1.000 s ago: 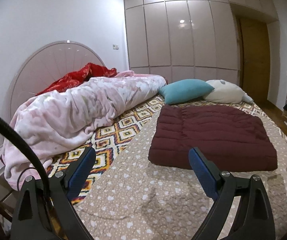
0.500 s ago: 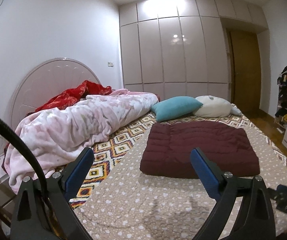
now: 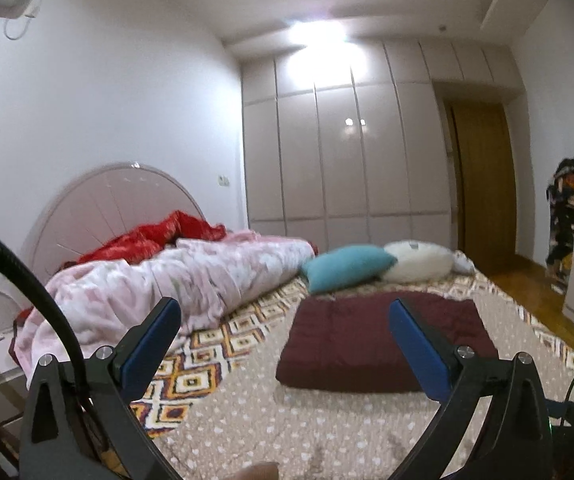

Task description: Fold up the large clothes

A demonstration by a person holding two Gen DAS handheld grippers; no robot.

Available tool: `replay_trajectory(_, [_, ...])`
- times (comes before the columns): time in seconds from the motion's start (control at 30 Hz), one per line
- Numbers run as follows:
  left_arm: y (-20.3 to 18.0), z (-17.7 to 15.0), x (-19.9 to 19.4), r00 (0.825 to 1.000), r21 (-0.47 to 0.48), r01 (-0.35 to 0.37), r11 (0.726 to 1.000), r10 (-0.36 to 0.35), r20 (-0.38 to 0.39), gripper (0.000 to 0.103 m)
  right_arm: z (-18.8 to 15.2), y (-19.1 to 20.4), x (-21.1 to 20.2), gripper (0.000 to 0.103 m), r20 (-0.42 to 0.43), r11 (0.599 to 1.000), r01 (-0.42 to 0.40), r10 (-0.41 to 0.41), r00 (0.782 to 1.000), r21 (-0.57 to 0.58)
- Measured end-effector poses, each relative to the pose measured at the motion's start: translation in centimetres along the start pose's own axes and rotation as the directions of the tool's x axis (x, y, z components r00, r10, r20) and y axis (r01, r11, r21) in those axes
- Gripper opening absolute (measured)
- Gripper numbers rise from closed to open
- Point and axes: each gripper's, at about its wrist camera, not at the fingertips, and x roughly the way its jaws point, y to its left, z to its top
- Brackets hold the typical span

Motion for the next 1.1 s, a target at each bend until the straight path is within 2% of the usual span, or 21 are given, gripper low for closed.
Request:
replay_trajectory(0.13, [0.0,0.7,-0.6,0.999,-0.005,0.042,0.999,-0.042,-0.026,0.103,0.0,0.6,-1.0,0.066,0.036,1.0,0.003,-0.003,0.999,-0.014])
replay_trajectory(0.2, [0.0,0.9,-0.8,0.999,-0.005,0.035,0.999,-0.035,-0.031,0.103,0.1,0.9,-1.4,0.066,0.049,1.0,0.004,-0.003,0.999,-0.023])
replay_trajectory(0.33, [0.2,1.6,-2.2,0.999,-0.004,-0.013,1.0,0.013,0.03,0.103,0.1,1.5,-2.0,0.068,0.08,0.999,0.014,-0.01,0.997,-0.042])
replay_trajectory(0.5, [0.8,1.4,-2.7,0.998,-0.045,0.005,0.999,-0.002,0.06,0.103,0.0,2.1,-1.6,0.069,0.071,0.998,0.025,-0.021,0.997,-0.057])
replay_trajectory(0.53, [0.8,1.1,-2.4,0.999,-0.049,0.02,0.999,-0.018,0.046,0.103,-0.1,2.2,-1.4,0.069,0.064,0.998,0.032,-0.028,0.998,-0.061])
replay_trajectory(0.6, [0.5,0.1,-0.7,0.997,-0.042,0.069,0.997,-0.071,-0.039,0.103,-0.4,2.3,-0.8,0.069,0.042,0.997,0.045,-0.042,0.998,-0.065])
replay_trajectory(0.7, [0.0,-2.1,1.8,0.981,-0.051,0.12,0.991,-0.127,-0.15,0.103,-0.9,2.0,0.2,0.069,0.005,0.998,0.049,-0.049,0.999,-0.049])
replay_trajectory(0.8, [-0.4,-4.9,3.7,0.969,-0.054,0.111,0.992,-0.12,-0.217,0.103,-1.4,1.7,1.3,0.069,-0.028,0.997,0.069,-0.07,0.997,-0.038])
replay_trajectory(0.9, [-1.1,-7.4,5.0,0.958,-0.014,0.088,0.996,-0.088,-0.274,0.103,-1.9,1.6,1.9,0.07,-0.04,0.994,0.096,-0.098,0.994,-0.044])
replay_trajectory(1.03, [-2.3,-10.6,6.5,0.927,0.054,0.093,0.994,-0.066,-0.369,0.103,-2.6,2.1,2.6,0.071,-0.055,0.989,0.123,-0.128,0.99,-0.076])
replay_trajectory(1.1, [-2.6,-12.1,7.0,0.902,0.064,0.118,0.991,-0.08,-0.425,0.103,-2.9,2.3,3.1,0.071,-0.069,0.988,0.131,-0.137,0.988,-0.08])
